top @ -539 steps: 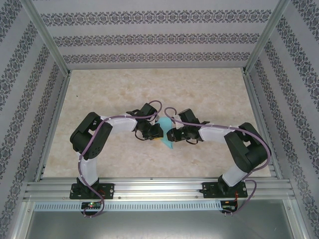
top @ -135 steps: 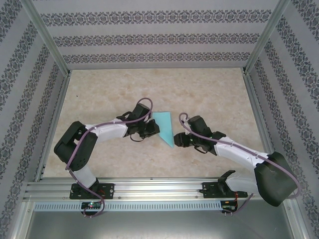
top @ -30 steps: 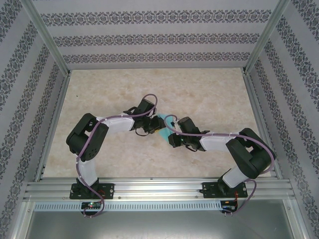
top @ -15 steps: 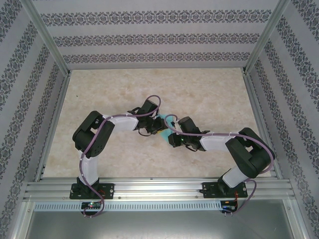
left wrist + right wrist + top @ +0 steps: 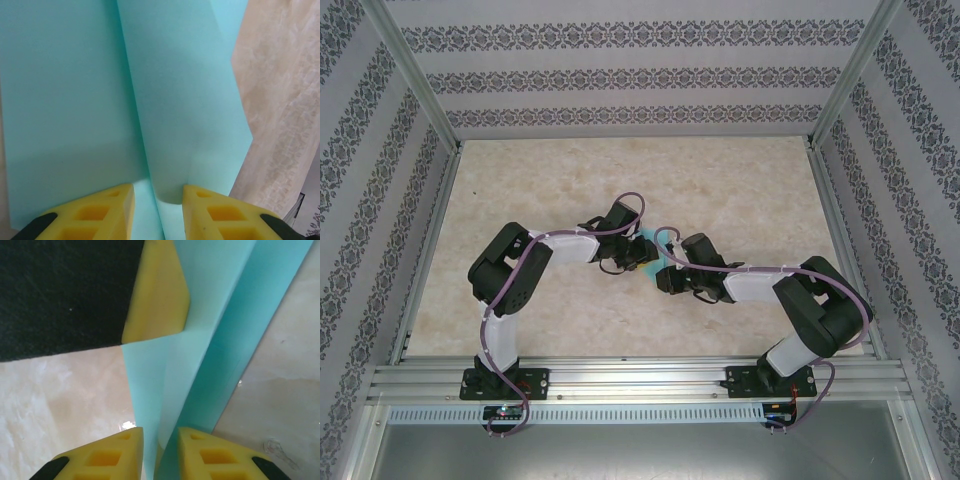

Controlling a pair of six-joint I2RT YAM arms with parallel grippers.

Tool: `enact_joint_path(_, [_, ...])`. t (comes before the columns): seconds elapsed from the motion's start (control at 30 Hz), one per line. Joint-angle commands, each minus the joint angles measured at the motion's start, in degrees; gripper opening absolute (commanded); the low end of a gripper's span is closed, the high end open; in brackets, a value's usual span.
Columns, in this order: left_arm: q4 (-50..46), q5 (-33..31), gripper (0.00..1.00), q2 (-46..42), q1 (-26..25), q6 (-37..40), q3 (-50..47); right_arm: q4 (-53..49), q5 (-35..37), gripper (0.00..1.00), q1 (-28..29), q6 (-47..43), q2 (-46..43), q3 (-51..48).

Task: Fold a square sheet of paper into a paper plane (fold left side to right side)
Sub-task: Fourth fold the wing at the center of the table.

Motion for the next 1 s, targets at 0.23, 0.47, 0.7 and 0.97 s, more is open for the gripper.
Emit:
enact_joint_path(0.23, [0.4, -0.6, 0.32, 1.8, -0.7, -0.6, 0.8, 2.9, -8.5, 0.35, -4.9, 3.4, -4.2, -2.2])
enact_joint_path(0.47, [0.3, -0.7, 0.32, 2.0, -0.8, -0.6, 0.8, 2.1, -13.6, 0.40, -10.5, 5.8, -6.6, 0.0])
enact_joint_path(0.7, [0.2, -0.7, 0.32, 2.1, -0.9, -0.4, 1.0, 2.8, -18.1, 0.35, -14.2, 9.6, 1.5, 7.2])
enact_joint_path(0.97, [-0.4, -0.8, 0.32, 2.1, -0.9, -0.2, 1.2, 5.2, -20.1, 0.31, -14.9, 11.4, 9.9, 12.2])
